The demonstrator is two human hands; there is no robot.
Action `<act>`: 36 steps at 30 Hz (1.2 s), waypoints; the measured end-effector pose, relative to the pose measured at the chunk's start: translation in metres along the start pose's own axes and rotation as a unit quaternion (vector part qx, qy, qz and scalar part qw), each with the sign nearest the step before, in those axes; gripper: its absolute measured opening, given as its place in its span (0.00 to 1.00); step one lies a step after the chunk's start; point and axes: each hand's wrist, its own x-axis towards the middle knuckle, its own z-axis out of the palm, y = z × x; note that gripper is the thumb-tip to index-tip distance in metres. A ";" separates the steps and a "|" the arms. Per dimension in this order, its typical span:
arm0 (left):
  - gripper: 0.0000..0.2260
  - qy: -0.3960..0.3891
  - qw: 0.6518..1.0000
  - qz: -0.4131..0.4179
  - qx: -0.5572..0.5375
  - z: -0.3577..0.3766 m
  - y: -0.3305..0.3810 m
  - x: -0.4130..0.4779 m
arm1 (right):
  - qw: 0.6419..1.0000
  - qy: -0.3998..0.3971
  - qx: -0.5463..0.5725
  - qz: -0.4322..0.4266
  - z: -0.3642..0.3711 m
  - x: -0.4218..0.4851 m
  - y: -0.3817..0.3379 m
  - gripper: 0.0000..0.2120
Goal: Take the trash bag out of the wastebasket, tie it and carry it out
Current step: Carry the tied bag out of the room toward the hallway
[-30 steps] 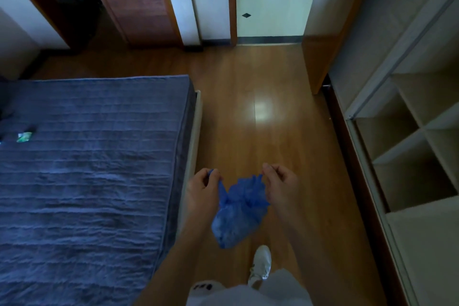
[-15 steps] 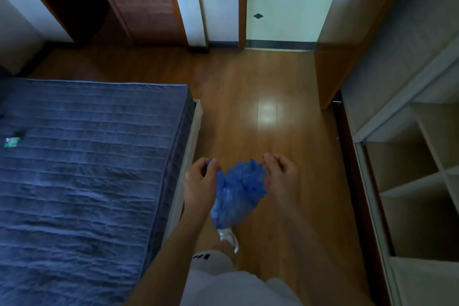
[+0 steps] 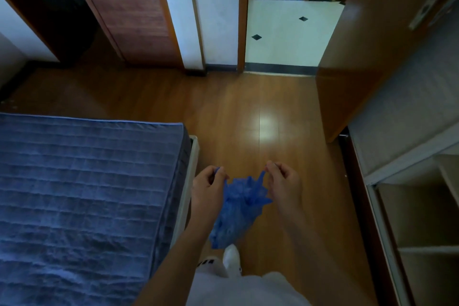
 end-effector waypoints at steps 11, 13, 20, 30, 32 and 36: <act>0.14 -0.007 1.000 -0.015 -0.023 0.023 0.024 0.161 | 1.000 0.017 -0.023 -0.012 0.053 0.134 -0.041 0.13; 0.14 -0.005 1.000 -0.016 -0.018 0.029 0.026 0.189 | 0.999 0.022 -0.025 -0.008 0.060 0.162 -0.048 0.14; 0.13 -0.012 1.000 -0.002 0.000 0.071 0.043 0.291 | 0.999 -0.020 -0.045 -0.018 0.081 0.276 -0.074 0.13; 0.14 0.032 0.999 -0.030 0.003 0.150 0.089 0.458 | 0.996 -0.065 -0.064 -0.024 0.111 0.471 -0.150 0.12; 0.15 0.039 0.999 -0.032 0.007 0.160 0.095 0.481 | 0.995 -0.066 -0.065 -0.031 0.118 0.499 -0.157 0.13; 0.12 0.041 0.998 -0.037 -0.003 0.172 0.110 0.522 | 0.994 -0.083 -0.051 -0.049 0.131 0.547 -0.165 0.14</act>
